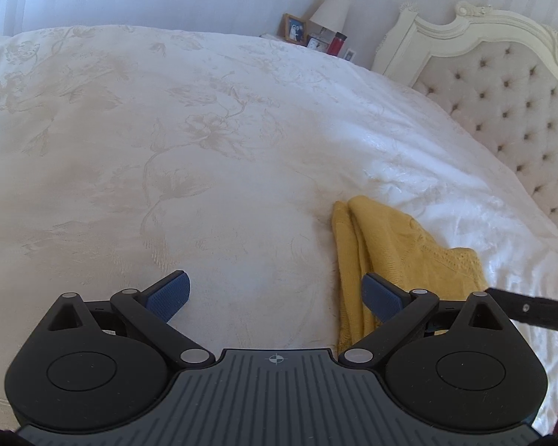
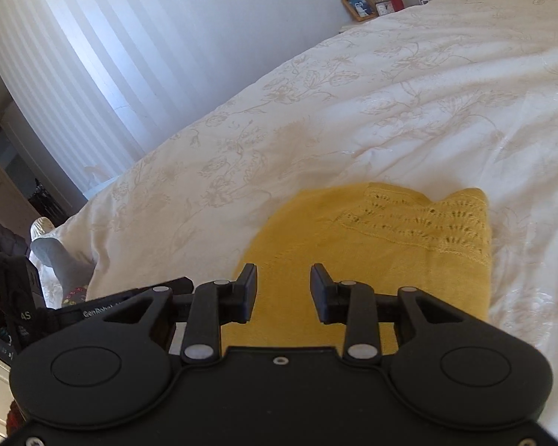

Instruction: Fold small clothes

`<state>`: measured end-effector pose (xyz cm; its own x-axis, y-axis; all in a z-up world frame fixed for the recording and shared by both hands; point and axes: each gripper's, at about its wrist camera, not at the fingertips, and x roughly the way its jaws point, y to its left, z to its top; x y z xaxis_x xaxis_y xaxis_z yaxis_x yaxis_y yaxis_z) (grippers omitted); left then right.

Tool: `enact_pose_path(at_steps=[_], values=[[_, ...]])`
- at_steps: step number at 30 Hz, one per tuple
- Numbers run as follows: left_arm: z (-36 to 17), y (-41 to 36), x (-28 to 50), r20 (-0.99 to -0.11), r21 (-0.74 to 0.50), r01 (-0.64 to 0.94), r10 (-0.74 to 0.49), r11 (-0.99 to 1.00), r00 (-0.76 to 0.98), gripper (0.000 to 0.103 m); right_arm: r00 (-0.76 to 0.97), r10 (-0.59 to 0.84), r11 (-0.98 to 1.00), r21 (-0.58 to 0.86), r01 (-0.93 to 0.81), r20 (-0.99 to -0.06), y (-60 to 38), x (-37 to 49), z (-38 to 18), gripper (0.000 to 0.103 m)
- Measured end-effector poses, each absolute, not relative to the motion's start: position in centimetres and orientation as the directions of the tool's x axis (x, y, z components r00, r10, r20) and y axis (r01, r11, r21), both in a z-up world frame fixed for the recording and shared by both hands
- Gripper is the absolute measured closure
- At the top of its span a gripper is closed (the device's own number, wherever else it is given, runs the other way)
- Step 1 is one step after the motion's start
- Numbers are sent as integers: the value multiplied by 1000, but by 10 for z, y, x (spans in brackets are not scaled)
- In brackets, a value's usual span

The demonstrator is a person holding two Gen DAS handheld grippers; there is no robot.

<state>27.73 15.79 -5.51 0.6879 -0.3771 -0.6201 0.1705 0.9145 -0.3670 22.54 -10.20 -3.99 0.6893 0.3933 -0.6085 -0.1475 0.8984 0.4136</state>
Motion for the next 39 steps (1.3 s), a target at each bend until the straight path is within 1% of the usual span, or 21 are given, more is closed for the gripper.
enact_pose_path(at_steps=[4, 8, 11, 13, 14, 19, 25, 28, 30, 31, 32, 33, 35, 39], values=[[-54, 152, 275, -597, -378, 210, -411, 902, 689, 3, 659, 370, 923, 338, -183, -655, -88, 211, -61, 59], [-54, 142, 271, -575, -395, 263, -460, 880, 677, 3, 583, 426, 904, 314, -289, -692, -57, 185, -86, 59], [-52, 138, 266, -557, -405, 295, -489, 865, 671, 3, 602, 434, 899, 281, -336, -670, -47, 165, -87, 58], [-49, 136, 260, -560, -409, 321, -512, 854, 651, 3, 620, 440, 898, 296, -327, -649, -51, 157, -85, 58], [-46, 134, 255, -564, -409, 340, -527, 847, 635, 3, 628, 440, 898, 300, -323, -641, -54, 154, -83, 56], [-37, 121, 215, -548, -383, 403, -556, 831, 625, 3, 677, 426, 904, 294, -309, -600, -67, 131, -76, 55], [-52, 97, 194, -606, -329, 432, -538, 840, 586, 3, 699, 431, 899, 342, -275, -571, -86, 112, -74, 55], [-61, 93, 201, -604, -358, 447, -568, 820, 559, 3, 706, 431, 895, 366, -254, -562, -94, 104, -73, 54], [-66, 91, 210, -628, -375, 437, -571, 817, 529, 4, 711, 428, 894, 374, -245, -558, -99, 101, -72, 54], [-69, 91, 213, -632, -382, 435, -574, 815, 520, 5, 715, 427, 894, 377, -242, -554, -102, 98, -71, 54], [-70, 92, 214, -629, -388, 435, -578, 813, 520, 15, 718, 428, 893, 381, -241, -549, -104, 94, -71, 52], [-69, 92, 216, -624, -391, 437, -582, 810, 521, 19, 721, 428, 891, 385, -239, -545, -107, 94, -71, 51], [-64, 93, 213, -617, -372, 428, -564, 824, 548, 21, 723, 426, 891, 390, -232, -544, -111, 90, -71, 48], [-53, 88, 200, -592, -306, 462, -546, 832, 592, 21, 732, 420, 889, 406, -213, -536, -122, 85, -71, 48]])
